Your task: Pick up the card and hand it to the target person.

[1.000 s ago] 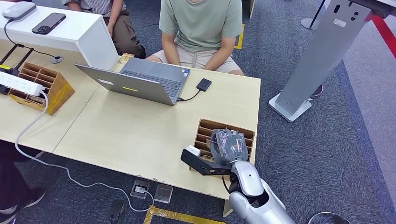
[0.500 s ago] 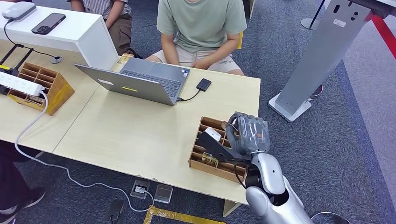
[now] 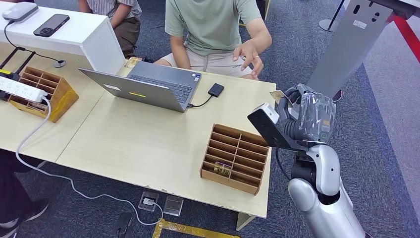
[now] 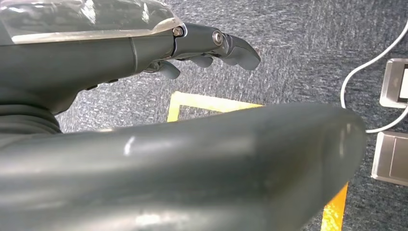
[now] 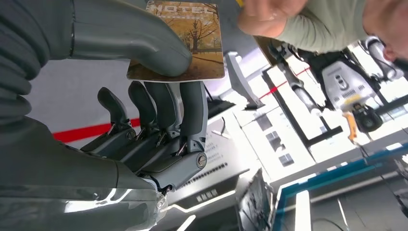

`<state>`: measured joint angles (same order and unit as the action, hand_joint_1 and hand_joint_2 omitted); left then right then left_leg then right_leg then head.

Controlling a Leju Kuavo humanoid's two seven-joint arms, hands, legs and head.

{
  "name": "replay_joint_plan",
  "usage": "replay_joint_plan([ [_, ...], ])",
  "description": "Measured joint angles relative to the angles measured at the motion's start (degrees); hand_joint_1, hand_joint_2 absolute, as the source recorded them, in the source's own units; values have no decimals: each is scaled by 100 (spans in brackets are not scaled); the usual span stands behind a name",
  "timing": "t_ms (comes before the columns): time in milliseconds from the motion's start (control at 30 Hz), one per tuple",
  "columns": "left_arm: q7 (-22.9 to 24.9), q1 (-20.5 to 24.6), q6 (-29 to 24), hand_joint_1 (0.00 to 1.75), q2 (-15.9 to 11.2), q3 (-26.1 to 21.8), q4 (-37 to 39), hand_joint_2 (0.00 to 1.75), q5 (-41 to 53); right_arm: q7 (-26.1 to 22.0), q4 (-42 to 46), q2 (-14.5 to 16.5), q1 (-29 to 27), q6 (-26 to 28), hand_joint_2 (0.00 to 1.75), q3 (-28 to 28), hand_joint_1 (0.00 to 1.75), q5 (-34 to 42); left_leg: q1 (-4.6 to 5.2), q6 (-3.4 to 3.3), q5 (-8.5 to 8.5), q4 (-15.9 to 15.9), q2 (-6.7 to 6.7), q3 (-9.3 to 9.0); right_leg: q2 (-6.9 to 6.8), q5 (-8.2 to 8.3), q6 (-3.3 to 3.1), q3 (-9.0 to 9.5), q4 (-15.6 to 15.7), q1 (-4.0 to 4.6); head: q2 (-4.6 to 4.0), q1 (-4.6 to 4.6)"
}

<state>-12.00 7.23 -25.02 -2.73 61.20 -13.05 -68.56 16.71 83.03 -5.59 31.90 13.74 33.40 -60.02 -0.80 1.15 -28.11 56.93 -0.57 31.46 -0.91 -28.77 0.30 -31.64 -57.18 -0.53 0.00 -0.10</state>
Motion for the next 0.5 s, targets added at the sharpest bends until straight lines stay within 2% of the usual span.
replay_joint_plan([
  [133,-33,5,38,0,0,2,0,0,62,-201,-646,57,552,314,175,-65,140,-179,0,0,1,0,3,2,-2,0,0,0,-1,0,0,0],
  [467,-35,12,82,0,0,60,0,0,120,-447,-2281,418,1313,886,175,-68,132,-838,0,0,1,0,5,9,-4,0,0,-5,-3,0,0,0],
  [500,-35,12,80,0,1,63,0,0,120,-459,-2433,463,1362,909,175,-63,127,-906,0,0,1,0,6,9,-4,0,0,-5,-3,0,0,-1],
])
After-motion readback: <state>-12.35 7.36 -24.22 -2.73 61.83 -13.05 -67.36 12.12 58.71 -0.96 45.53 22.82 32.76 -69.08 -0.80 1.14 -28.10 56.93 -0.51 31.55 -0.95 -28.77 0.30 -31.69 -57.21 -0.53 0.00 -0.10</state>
